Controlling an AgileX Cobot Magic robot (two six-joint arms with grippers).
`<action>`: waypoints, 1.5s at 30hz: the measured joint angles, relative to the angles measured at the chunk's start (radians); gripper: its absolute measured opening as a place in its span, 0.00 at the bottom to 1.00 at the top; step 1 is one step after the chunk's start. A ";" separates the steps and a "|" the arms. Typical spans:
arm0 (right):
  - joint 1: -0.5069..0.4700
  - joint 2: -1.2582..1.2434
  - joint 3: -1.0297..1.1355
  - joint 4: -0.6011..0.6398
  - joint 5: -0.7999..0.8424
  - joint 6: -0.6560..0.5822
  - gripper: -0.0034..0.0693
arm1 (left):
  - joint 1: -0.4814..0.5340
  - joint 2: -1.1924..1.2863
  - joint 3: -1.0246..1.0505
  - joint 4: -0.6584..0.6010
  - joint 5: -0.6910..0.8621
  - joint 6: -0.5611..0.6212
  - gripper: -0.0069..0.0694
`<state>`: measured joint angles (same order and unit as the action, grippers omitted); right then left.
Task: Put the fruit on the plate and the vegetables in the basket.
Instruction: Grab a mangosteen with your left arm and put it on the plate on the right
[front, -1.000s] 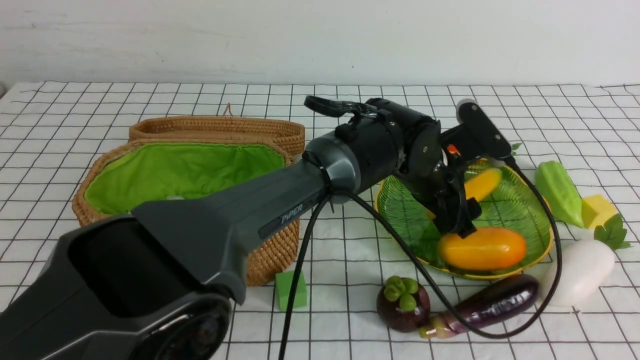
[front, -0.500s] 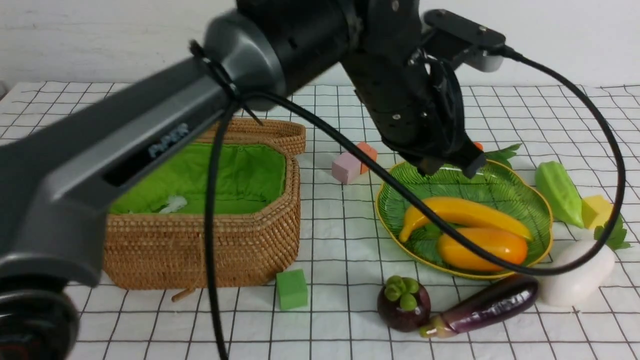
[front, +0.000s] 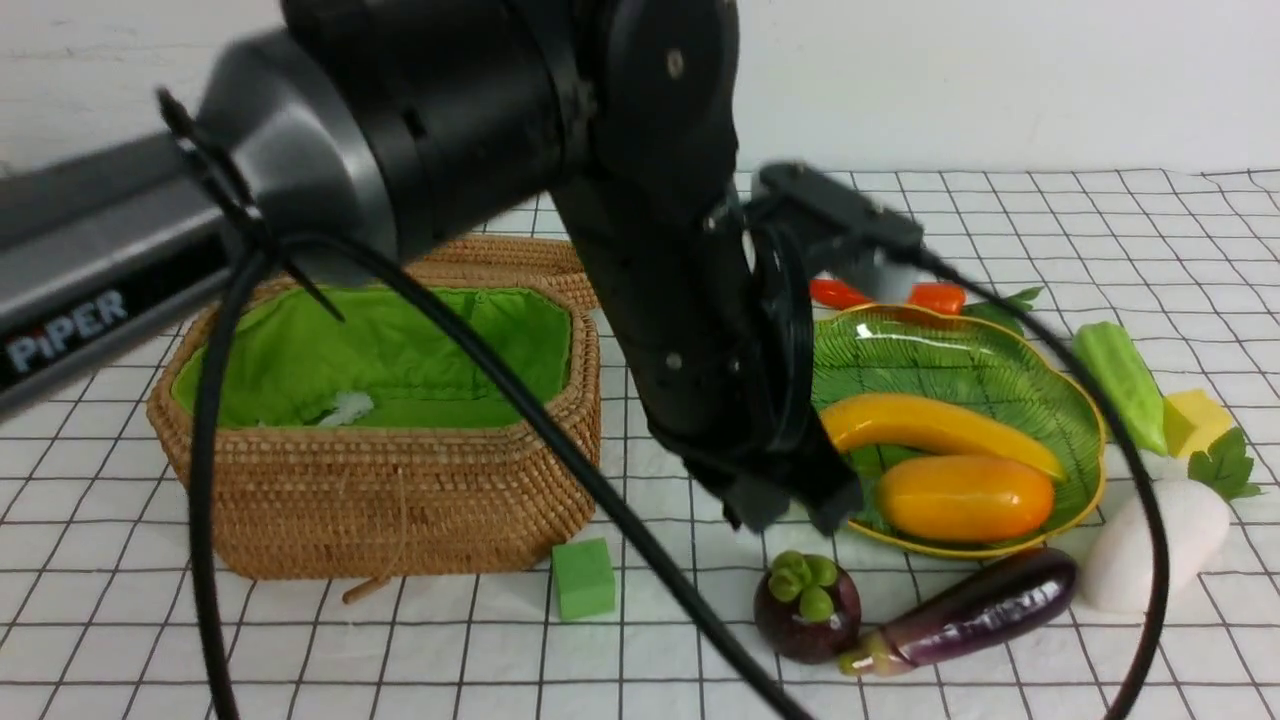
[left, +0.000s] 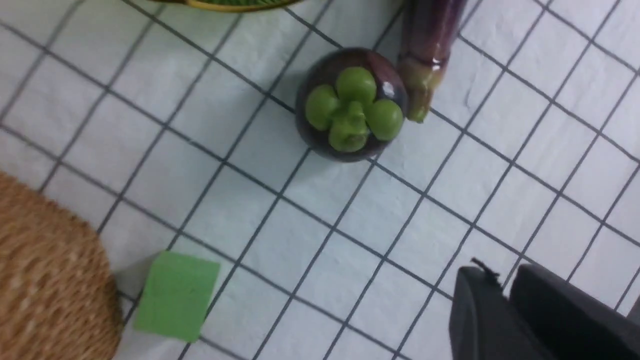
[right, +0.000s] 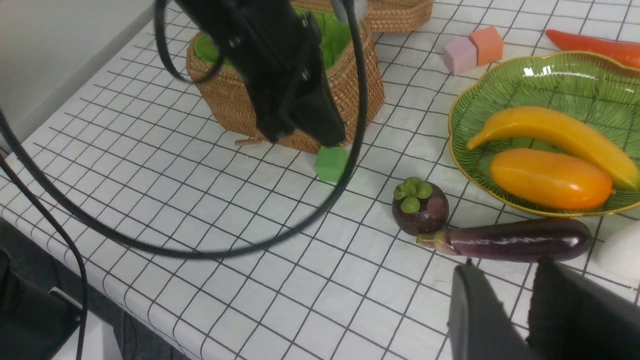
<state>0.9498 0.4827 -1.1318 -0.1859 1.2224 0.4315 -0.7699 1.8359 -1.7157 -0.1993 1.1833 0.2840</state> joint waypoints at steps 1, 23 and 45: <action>0.000 0.000 0.000 0.000 0.000 0.000 0.31 | 0.000 0.006 0.003 -0.004 -0.011 0.011 0.29; 0.000 0.000 0.000 0.002 -0.001 -0.028 0.32 | 0.000 0.313 0.031 0.046 -0.363 0.134 0.87; 0.000 0.000 0.000 0.037 -0.001 -0.028 0.33 | -0.002 0.235 0.031 0.213 -0.285 0.133 0.82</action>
<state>0.9498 0.4827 -1.1318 -0.1489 1.2210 0.4038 -0.7721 2.0710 -1.6846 0.0137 0.8981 0.4172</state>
